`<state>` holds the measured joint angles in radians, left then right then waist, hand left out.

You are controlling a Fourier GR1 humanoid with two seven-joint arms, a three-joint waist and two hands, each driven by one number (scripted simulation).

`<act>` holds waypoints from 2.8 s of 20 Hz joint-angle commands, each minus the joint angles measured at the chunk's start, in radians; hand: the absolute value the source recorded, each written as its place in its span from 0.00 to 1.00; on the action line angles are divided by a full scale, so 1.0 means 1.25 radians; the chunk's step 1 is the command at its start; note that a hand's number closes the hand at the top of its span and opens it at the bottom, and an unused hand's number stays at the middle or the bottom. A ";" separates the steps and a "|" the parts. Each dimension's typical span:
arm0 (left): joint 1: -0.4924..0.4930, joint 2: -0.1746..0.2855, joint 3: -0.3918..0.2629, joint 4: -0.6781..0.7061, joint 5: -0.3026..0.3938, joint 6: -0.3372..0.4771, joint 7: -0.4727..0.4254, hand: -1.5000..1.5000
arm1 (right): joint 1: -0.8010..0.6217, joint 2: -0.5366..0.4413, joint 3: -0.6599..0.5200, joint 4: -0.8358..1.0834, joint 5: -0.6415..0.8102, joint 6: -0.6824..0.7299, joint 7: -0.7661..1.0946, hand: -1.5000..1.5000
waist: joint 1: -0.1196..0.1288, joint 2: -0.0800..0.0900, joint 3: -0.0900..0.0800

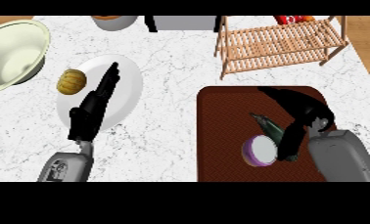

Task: Pick the eggplant from the tray and place it in the tiered shelf

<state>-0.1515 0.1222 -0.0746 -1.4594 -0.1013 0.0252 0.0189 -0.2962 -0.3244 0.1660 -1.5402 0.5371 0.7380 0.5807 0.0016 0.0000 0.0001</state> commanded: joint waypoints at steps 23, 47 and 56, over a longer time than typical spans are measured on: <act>0.021 -0.012 0.041 -0.034 -0.008 -0.057 0.019 0.50 | 0.035 0.056 0.034 0.094 0.186 -0.008 -0.156 1.00 | 0.001 0.000 0.000; -0.023 -0.038 0.039 0.002 -0.037 -0.036 0.017 0.50 | 0.195 0.259 0.368 -0.302 0.237 -0.627 0.069 1.00 | -0.005 -0.003 0.001; -0.028 -0.020 0.060 0.016 -0.022 -0.055 0.026 0.50 | 0.009 0.259 0.407 -0.569 0.357 -0.545 0.400 1.00 | -0.004 -0.003 -0.001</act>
<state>-0.1693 0.0900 -0.0093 -1.4480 -0.1382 -0.0329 0.0290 -0.1845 -0.0022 0.6760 -2.1265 0.9383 0.0110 0.9200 -0.0029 -0.0039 -0.0007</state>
